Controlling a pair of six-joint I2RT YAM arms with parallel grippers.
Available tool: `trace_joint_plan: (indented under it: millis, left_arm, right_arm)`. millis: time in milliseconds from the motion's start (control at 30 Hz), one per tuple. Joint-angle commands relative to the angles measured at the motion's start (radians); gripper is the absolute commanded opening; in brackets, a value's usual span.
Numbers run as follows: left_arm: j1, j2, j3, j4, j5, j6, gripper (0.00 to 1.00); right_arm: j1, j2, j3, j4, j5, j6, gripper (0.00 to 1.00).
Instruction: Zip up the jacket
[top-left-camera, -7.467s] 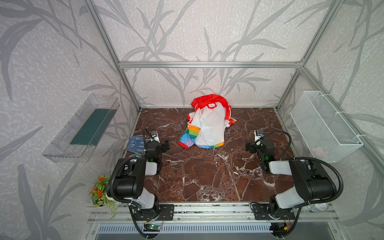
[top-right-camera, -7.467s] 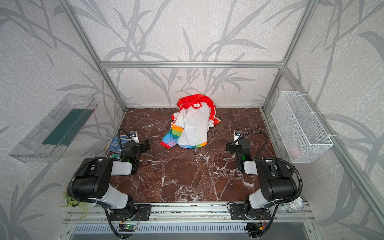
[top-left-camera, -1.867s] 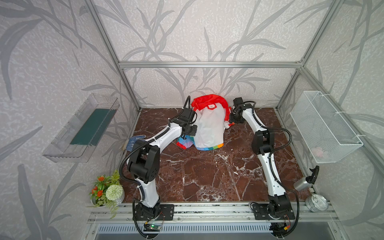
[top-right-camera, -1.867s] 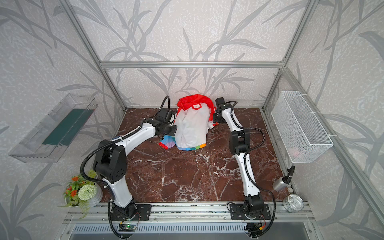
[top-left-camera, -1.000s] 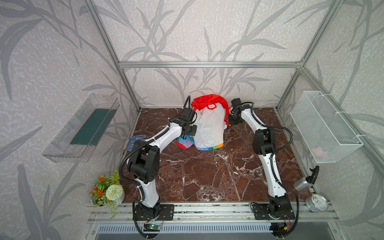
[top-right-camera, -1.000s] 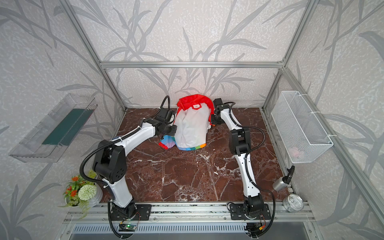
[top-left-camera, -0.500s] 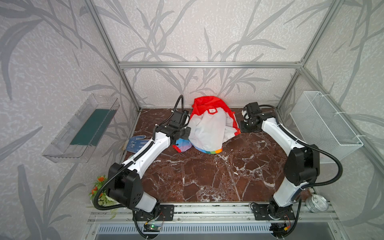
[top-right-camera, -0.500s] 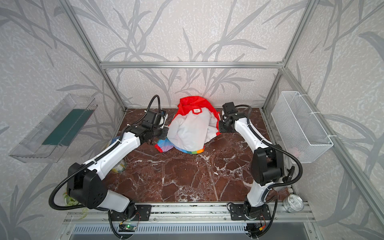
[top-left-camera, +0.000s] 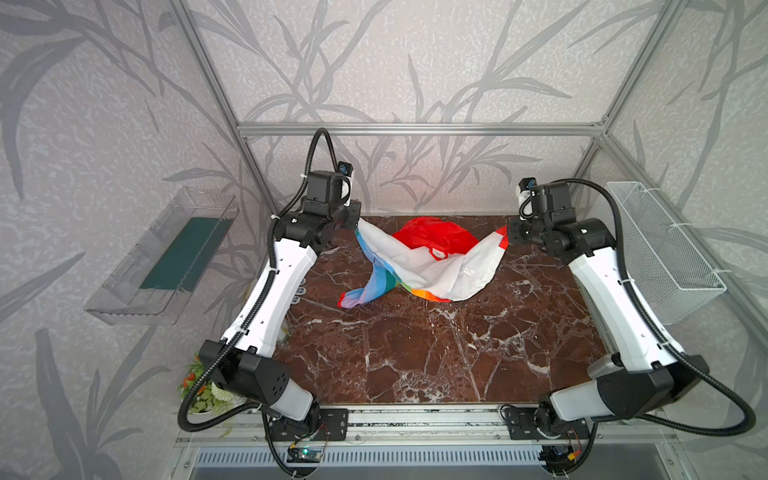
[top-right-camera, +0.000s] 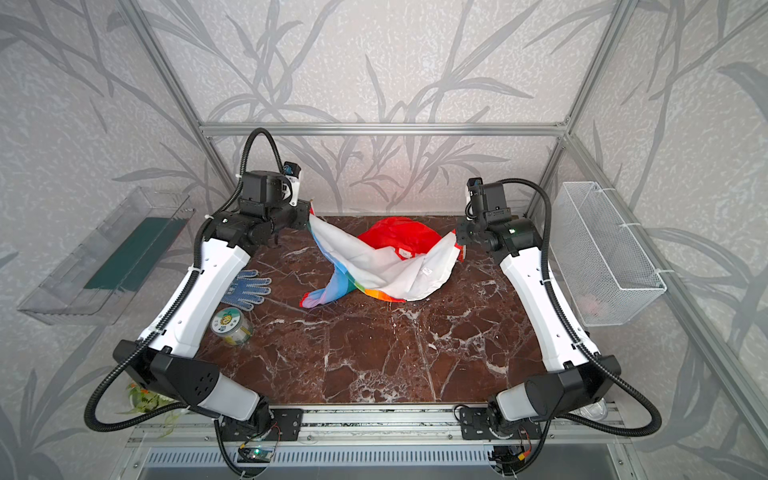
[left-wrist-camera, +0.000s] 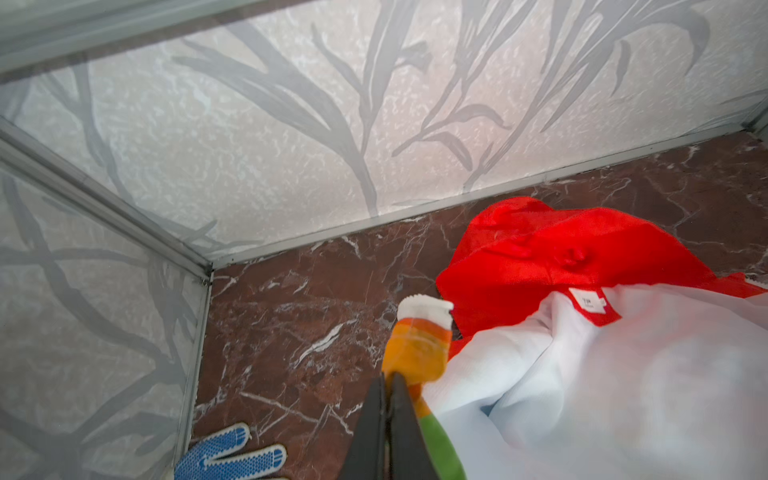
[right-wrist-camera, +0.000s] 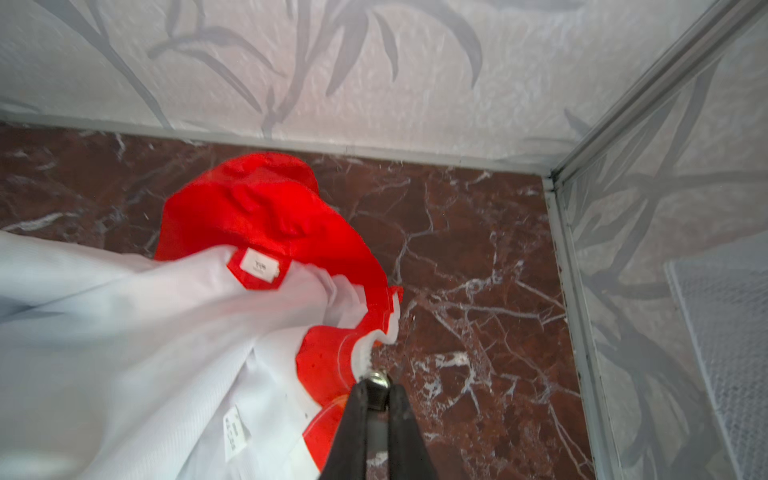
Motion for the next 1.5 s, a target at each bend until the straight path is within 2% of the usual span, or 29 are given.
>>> trace_joint_plan:
  millis: [0,67,200,267,300,333,367,433,500,600,633,733,833,933,1000,1200,1367,1467]
  left_arm:
    - [-0.025,-0.029,0.006,-0.100,0.167,0.058,0.00]
    - [-0.054,-0.084,-0.103,-0.098,0.170,0.036,0.00]
    - [-0.071,-0.247,-0.465,-0.054,0.147,-0.066,0.00]
    - [-0.072,-0.328,-0.640,-0.029,0.118,-0.122,0.00]
    - [-0.071,-0.363,-0.713,-0.016,0.108,-0.146,0.00]
    - [-0.071,-0.388,-0.771,-0.012,0.101,-0.177,0.00]
    - [-0.071,-0.404,-0.810,-0.010,0.102,-0.200,0.00]
    - [-0.072,-0.423,-0.862,-0.012,0.114,-0.230,0.01]
    - [-0.073,-0.432,-0.877,-0.021,0.115,-0.237,0.29]
    - [-0.074,-0.440,-0.869,-0.021,0.139,-0.241,0.50]
    - [-0.080,-0.439,-0.862,-0.019,0.152,-0.242,0.53]
    - [-0.129,-0.430,-0.837,-0.006,0.179,-0.252,0.55]
    - [-0.222,-0.421,-0.824,0.047,0.206,-0.269,0.57]
    - [-0.278,-0.368,-0.844,0.136,0.300,-0.292,0.57]
    - [-0.306,-0.282,-0.838,0.184,0.364,-0.285,0.57]
    - [-0.316,-0.015,-0.761,0.283,0.569,-0.238,0.57]
    - [-0.316,0.171,-0.630,0.184,0.653,-0.181,0.57]
    - [-0.316,0.216,-0.622,0.219,0.668,-0.172,0.58]
  right_arm:
    - [0.126,0.039,0.093,-0.144,0.011,-0.067,0.02]
    - [0.236,0.060,0.069,-0.174,-0.009,-0.042,0.02]
    - [0.473,0.115,-0.113,-0.123,-0.075,0.056,0.04]
    - [0.549,0.160,-0.193,-0.072,-0.150,0.114,0.07]
    - [0.576,0.187,-0.212,-0.064,-0.185,0.145,0.15]
    - [0.596,0.211,-0.220,-0.066,-0.217,0.168,0.32]
    - [0.608,0.224,-0.226,-0.064,-0.243,0.179,0.42]
    - [0.622,0.215,-0.248,-0.044,-0.262,0.205,0.53]
    - [0.621,0.172,-0.272,-0.016,-0.245,0.229,0.61]
    - [0.602,0.102,-0.314,0.004,-0.174,0.267,0.63]
    - [0.583,0.080,-0.332,0.011,-0.169,0.278,0.64]
    - [0.500,0.029,-0.393,0.021,-0.184,0.331,0.64]
    - [0.399,-0.025,-0.473,0.057,-0.222,0.372,0.64]
    - [0.337,-0.063,-0.538,0.110,-0.251,0.392,0.64]
    - [0.303,-0.073,-0.567,0.134,-0.277,0.398,0.64]
    - [0.256,-0.074,-0.593,0.134,-0.310,0.382,0.64]
    - [0.232,-0.087,-0.610,0.111,-0.321,0.371,0.63]
    - [0.222,-0.108,-0.642,0.123,-0.323,0.379,0.63]
